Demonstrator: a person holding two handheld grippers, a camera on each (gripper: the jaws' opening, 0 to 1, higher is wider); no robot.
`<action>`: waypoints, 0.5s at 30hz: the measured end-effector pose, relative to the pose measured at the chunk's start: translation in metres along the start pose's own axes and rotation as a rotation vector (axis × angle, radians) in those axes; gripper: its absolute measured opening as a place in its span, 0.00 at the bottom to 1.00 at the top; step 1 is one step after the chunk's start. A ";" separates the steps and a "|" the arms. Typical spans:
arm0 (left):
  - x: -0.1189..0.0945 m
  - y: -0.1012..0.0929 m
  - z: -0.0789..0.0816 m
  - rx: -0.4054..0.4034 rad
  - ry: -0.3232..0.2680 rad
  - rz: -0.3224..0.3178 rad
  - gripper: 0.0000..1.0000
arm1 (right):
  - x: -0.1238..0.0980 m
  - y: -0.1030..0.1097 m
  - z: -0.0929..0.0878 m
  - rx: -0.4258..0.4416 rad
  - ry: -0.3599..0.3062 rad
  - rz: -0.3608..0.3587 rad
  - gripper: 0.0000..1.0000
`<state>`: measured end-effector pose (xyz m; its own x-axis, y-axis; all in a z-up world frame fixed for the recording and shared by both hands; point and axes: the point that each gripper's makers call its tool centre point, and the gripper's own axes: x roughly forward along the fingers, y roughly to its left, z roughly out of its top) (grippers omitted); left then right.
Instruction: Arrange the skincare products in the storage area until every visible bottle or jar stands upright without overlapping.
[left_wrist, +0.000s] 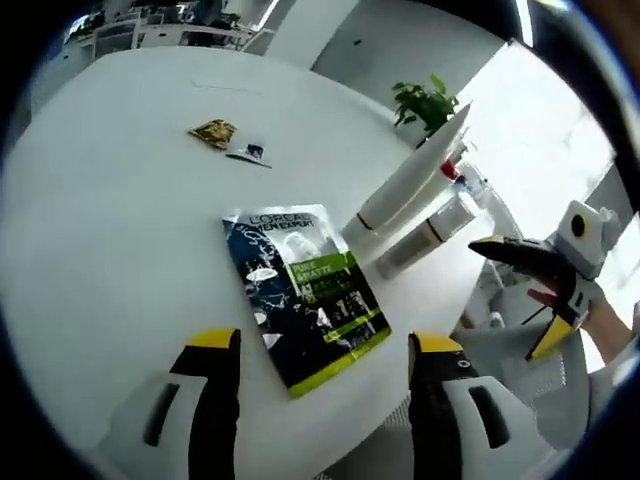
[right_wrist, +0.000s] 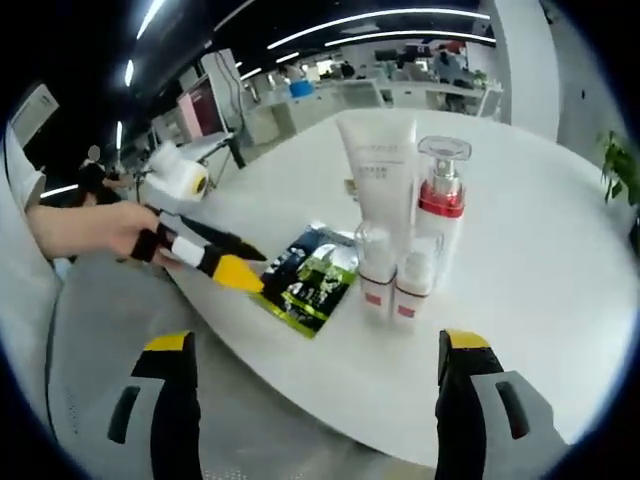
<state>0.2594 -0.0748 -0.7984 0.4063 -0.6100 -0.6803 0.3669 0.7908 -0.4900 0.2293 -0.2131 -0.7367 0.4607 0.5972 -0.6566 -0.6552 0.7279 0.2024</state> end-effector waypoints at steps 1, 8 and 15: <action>-0.001 0.000 0.001 0.004 -0.004 0.000 0.65 | 0.000 0.000 0.000 -0.003 0.000 0.000 0.99; -0.015 0.001 0.000 0.054 -0.015 0.007 0.73 | 0.000 -0.004 0.000 -0.001 -0.004 -0.007 0.99; -0.037 -0.005 0.015 0.015 -0.084 -0.031 0.84 | 0.001 -0.001 0.002 -0.010 -0.017 0.005 0.99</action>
<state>0.2552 -0.0569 -0.7629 0.4631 -0.6367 -0.6165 0.3928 0.7710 -0.5012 0.2315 -0.2127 -0.7355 0.4672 0.6065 -0.6433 -0.6636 0.7214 0.1981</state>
